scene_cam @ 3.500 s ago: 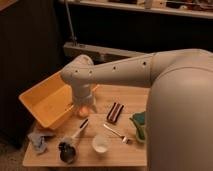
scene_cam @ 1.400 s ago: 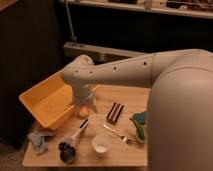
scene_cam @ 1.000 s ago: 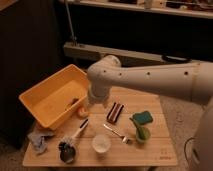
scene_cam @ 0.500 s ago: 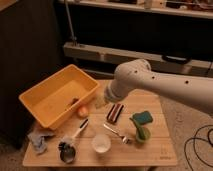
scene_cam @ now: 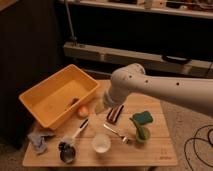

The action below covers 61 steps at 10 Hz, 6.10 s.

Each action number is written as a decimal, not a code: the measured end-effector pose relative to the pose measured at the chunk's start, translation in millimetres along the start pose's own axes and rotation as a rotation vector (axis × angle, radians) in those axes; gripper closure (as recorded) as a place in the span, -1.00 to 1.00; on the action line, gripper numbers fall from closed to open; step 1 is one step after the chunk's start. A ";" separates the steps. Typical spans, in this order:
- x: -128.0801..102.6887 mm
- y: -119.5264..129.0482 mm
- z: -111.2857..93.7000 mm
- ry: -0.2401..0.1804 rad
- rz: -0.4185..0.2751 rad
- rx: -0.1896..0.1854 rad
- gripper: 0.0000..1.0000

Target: Place fork in table surface

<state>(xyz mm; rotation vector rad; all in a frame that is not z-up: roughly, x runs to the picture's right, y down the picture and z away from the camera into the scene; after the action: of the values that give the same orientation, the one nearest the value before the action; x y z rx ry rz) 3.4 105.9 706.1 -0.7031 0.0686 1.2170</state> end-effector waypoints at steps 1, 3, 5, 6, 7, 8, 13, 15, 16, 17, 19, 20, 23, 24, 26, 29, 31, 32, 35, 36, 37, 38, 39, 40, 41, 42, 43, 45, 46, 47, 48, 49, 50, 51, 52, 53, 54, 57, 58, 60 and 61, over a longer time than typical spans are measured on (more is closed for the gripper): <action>18.4 -7.2 10.4 0.017 0.002 0.005 -0.30; 36.2 -15.1 17.2 0.034 -0.006 0.018 -0.30; 47.7 -17.4 30.1 0.074 -0.040 0.046 -0.30; 56.4 -26.0 35.7 0.091 -0.038 0.055 -0.30; 62.9 -32.4 39.8 0.098 -0.040 0.058 -0.30; 69.7 -38.3 42.0 0.102 -0.043 0.057 -0.30; 88.5 -55.4 70.0 0.143 -0.050 0.070 -0.30; 92.6 -66.9 84.8 0.156 -0.044 0.075 -0.30; 92.1 -71.1 87.0 0.157 -0.042 0.076 -0.30; 92.2 -75.9 90.0 0.160 -0.041 0.079 -0.30; 89.1 -79.6 102.8 0.177 -0.062 0.098 -0.30; 87.5 -78.5 107.7 0.182 -0.076 0.100 -0.30; 85.6 -79.8 115.8 0.185 -0.111 0.090 -0.30; 83.8 -76.9 117.3 0.178 -0.122 0.081 -0.27; 84.6 -73.1 120.6 0.175 -0.136 0.065 0.10; 88.5 -67.8 131.5 0.197 -0.155 0.051 0.71; 95.5 -66.6 140.9 0.230 -0.164 0.050 1.00; 97.4 -66.8 142.8 0.236 -0.163 0.052 1.00; 97.5 -69.5 130.6 0.199 -0.137 0.035 1.00; 94.0 -68.9 120.6 0.168 -0.133 0.016 1.00; 88.0 -65.9 108.1 0.132 -0.136 -0.012 1.00; 81.2 -61.9 98.8 0.100 -0.144 -0.042 1.00; 76.6 -60.7 94.1 0.084 -0.149 -0.054 0.98; 75.0 -59.8 94.0 0.086 -0.152 -0.058 0.89; 73.0 -60.7 97.5 0.093 -0.154 -0.057 0.63; 75.7 -63.4 101.1 0.107 -0.151 -0.049 0.47; 77.8 -65.6 104.7 0.116 -0.150 -0.042 0.31; 80.0 -70.8 107.9 0.119 -0.147 -0.025 -0.13; 79.6 -72.3 105.8 0.114 -0.147 -0.016 -0.34; 78.8 -73.1 103.8 0.110 -0.147 -0.009 -0.52; 78.9 -74.0 104.4 0.115 -0.150 -0.002 -0.60; 78.6 -73.1 106.4 0.120 -0.155 0.001 -0.60; 79.5 -71.9 109.9 0.128 -0.161 0.001 -0.60; 81.9 -72.3 114.3 0.137 -0.164 0.002 -0.60; 83.3 -72.9 116.1 0.142 -0.164 0.002 -0.60; 84.8 -73.3 118.0 0.146 -0.165 0.003 -0.60; 85.0 -74.2 118.3 0.147 -0.165 0.005 -0.60; 87.9 -76.1 121.7 0.160 -0.165 0.005 -0.60; 89.2 -75.2 124.8 0.167 -0.170 0.005 -0.60; 89.3 -74.1 128.1 0.173 -0.176 0.005 -0.60; 90.1 -74.0 130.0 0.179 -0.178 0.005 -0.58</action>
<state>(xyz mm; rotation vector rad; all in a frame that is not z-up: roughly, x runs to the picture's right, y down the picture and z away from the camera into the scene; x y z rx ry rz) 60.7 237.3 805.6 -0.7958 0.1543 0.9814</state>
